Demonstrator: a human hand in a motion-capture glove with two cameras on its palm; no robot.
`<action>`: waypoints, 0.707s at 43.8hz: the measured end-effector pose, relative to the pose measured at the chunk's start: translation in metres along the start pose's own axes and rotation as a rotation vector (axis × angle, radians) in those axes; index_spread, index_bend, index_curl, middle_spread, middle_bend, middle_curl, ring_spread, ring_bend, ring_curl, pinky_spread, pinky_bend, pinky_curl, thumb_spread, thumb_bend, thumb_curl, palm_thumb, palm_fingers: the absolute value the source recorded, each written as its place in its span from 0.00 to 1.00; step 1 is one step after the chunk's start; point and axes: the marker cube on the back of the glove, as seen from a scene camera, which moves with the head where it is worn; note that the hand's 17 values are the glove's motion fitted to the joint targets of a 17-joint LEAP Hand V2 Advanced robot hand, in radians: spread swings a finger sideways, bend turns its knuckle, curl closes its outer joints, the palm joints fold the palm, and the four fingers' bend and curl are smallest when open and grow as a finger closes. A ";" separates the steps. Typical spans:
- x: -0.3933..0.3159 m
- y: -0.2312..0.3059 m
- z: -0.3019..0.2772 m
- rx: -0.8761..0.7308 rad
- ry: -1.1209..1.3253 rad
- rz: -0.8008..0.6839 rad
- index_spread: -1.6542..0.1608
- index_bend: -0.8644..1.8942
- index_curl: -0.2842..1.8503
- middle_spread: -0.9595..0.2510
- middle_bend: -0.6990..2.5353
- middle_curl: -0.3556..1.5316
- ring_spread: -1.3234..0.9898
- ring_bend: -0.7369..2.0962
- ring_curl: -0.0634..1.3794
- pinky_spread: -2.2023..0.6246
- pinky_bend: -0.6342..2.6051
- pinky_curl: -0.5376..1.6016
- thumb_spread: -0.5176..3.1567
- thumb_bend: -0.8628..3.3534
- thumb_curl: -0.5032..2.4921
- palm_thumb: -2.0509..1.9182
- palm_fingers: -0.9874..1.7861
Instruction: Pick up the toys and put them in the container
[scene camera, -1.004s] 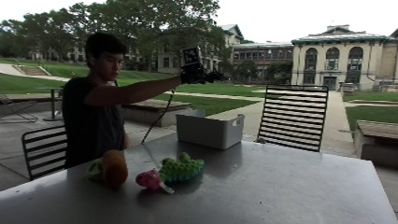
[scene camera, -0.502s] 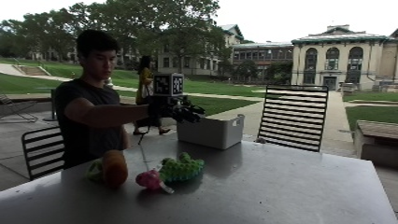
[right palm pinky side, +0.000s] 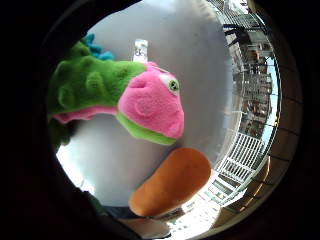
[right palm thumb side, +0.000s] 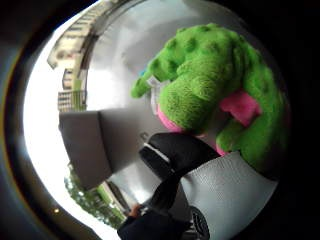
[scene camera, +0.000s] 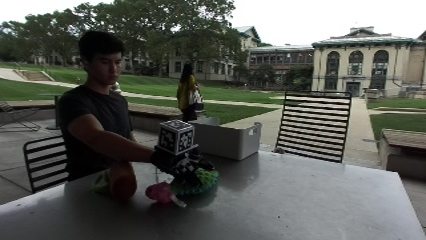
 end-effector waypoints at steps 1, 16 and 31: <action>0.002 -0.001 0.006 -0.010 -0.007 0.007 0.73 0.35 0.23 0.78 0.36 0.43 0.57 0.42 0.20 0.79 0.43 0.38 0.41 0.20 0.25 0.52 0.31; -0.001 -0.004 0.031 -0.048 -0.040 0.033 0.73 0.38 0.21 0.71 0.50 0.50 0.50 0.60 0.30 0.78 0.39 0.36 0.49 0.27 0.29 0.65 0.50; 0.000 0.002 0.023 0.092 0.002 0.053 0.73 0.36 0.21 0.60 0.52 0.51 0.43 0.70 0.35 0.65 0.46 0.40 0.51 0.33 0.34 0.75 0.79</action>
